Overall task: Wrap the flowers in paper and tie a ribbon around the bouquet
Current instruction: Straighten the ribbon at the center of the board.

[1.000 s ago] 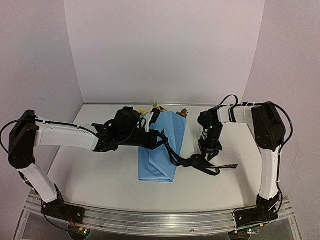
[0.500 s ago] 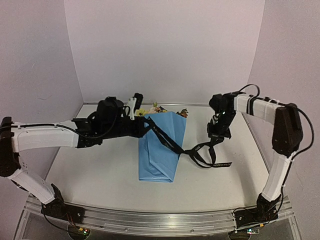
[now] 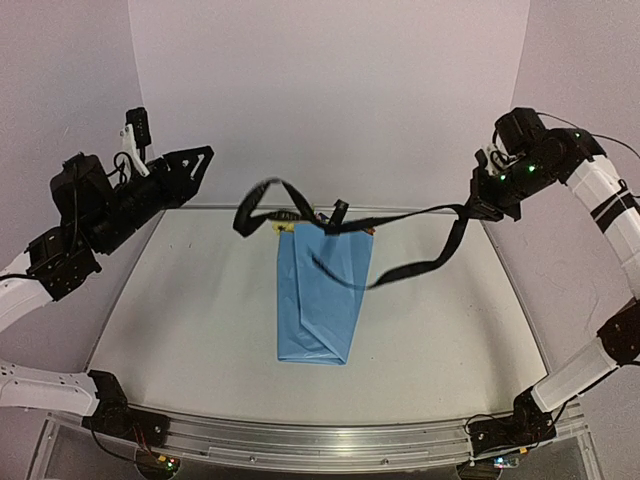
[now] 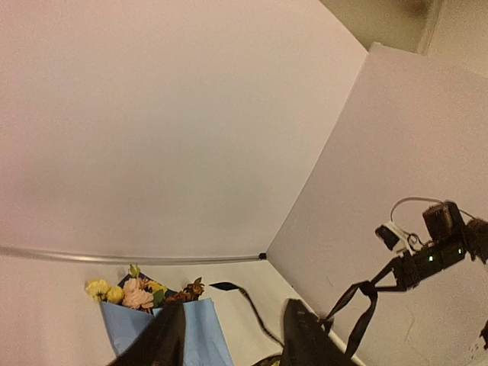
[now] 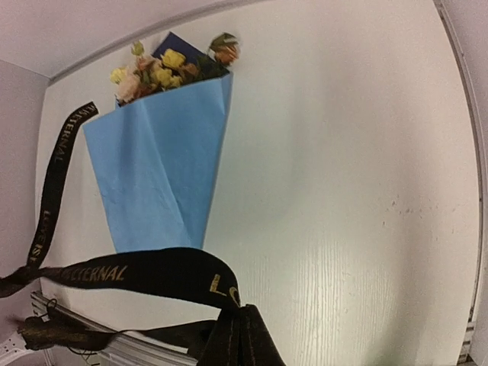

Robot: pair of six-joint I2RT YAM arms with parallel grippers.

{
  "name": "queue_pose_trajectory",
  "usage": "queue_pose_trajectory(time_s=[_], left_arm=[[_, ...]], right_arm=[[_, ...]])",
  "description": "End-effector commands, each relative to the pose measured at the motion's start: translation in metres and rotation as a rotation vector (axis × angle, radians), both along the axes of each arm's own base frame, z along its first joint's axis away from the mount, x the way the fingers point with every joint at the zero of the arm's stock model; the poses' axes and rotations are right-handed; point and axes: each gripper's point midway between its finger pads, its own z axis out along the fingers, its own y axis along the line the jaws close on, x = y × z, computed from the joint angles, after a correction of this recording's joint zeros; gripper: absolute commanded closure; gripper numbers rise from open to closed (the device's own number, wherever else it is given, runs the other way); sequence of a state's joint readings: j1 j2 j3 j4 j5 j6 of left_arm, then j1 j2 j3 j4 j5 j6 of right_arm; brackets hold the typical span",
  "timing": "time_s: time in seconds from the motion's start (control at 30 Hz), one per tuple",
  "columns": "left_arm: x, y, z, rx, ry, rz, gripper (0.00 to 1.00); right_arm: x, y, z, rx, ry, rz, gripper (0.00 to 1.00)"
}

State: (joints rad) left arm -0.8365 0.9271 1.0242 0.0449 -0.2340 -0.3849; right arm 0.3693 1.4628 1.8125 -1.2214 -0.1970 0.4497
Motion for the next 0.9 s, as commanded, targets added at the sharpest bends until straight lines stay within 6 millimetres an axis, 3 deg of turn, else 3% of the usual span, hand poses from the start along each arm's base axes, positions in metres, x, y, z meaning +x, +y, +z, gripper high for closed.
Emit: queue_pose_trajectory(time_s=[0.0,0.1,0.33,0.43,0.53,0.7,0.87], left_arm=[[0.018,0.003,-0.086,0.087,0.225,0.084,0.38],[0.016,-0.003,-0.111,0.096,0.275,0.059,0.37],[0.017,-0.067,-0.196,0.278,0.474,-0.174,0.42],[0.01,-0.096,-0.224,0.315,0.549,-0.305,0.43],[0.005,-0.127,-0.233,0.393,0.559,-0.403,0.42],[0.001,-0.19,-0.228,0.444,0.558,-0.51,0.43],[0.016,-0.229,-0.272,0.551,0.662,-0.41,0.44]], right_arm=[[-0.024,-0.004,-0.038,-0.044,0.155,0.031,1.0],[-0.03,-0.003,-0.044,-0.039,0.175,0.043,1.0],[-0.044,0.005,-0.042,-0.058,0.19,0.114,1.0],[-0.05,0.007,-0.045,-0.06,0.208,0.134,1.0],[-0.057,0.009,-0.056,-0.074,0.239,0.155,1.0],[-0.068,0.008,-0.072,-0.105,0.278,0.173,1.0],[-0.075,0.0,-0.08,-0.131,0.267,0.168,1.0]])
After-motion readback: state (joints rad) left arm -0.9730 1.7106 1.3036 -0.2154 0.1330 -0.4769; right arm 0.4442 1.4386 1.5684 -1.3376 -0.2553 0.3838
